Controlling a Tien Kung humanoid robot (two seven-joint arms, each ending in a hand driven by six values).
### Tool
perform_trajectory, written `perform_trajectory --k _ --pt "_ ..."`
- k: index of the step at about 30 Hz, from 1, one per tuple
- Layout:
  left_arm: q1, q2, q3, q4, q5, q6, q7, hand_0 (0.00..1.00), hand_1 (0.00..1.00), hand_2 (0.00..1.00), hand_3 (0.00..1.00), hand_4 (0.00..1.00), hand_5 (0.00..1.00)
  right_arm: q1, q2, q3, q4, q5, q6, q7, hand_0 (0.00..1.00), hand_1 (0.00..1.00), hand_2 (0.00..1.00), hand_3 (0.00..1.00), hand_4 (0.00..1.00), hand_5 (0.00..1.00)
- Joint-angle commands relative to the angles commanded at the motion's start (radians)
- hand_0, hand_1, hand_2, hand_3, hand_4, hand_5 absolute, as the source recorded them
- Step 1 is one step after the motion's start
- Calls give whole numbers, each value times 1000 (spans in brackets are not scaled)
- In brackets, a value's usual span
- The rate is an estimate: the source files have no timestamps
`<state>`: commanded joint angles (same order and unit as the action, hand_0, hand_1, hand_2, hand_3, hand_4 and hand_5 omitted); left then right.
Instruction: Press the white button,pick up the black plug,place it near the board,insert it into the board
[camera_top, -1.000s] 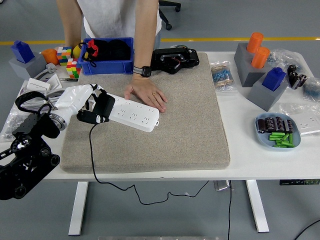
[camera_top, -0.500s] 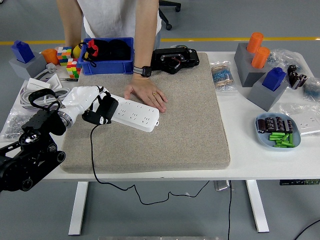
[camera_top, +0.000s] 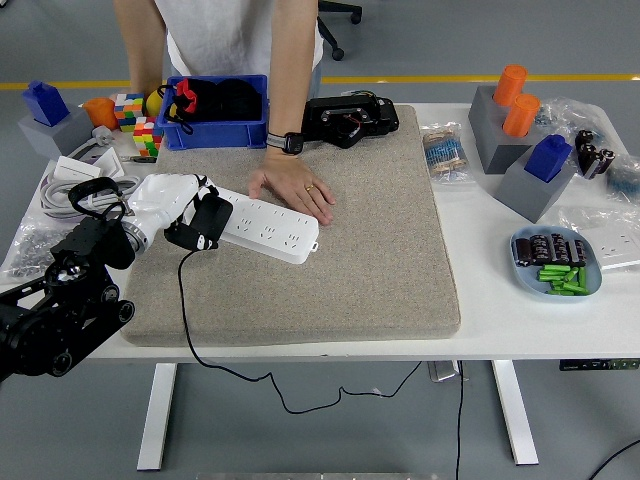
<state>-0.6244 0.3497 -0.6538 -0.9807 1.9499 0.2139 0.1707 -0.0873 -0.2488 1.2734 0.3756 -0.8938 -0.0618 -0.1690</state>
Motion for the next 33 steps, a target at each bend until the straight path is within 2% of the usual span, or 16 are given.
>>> perform_trajectory --k 17,33 --pt "-12 2 2 -8 41 7 11 270 276 327 568 765 2 0 -1 -1 0 1 0 0 740 686 678 624 674 384" --pt "-25 8 36 -4 57 -17 38 271 274 319 567 765 2 -2 0 0 -1 1 0 0 740 686 678 624 674 385"
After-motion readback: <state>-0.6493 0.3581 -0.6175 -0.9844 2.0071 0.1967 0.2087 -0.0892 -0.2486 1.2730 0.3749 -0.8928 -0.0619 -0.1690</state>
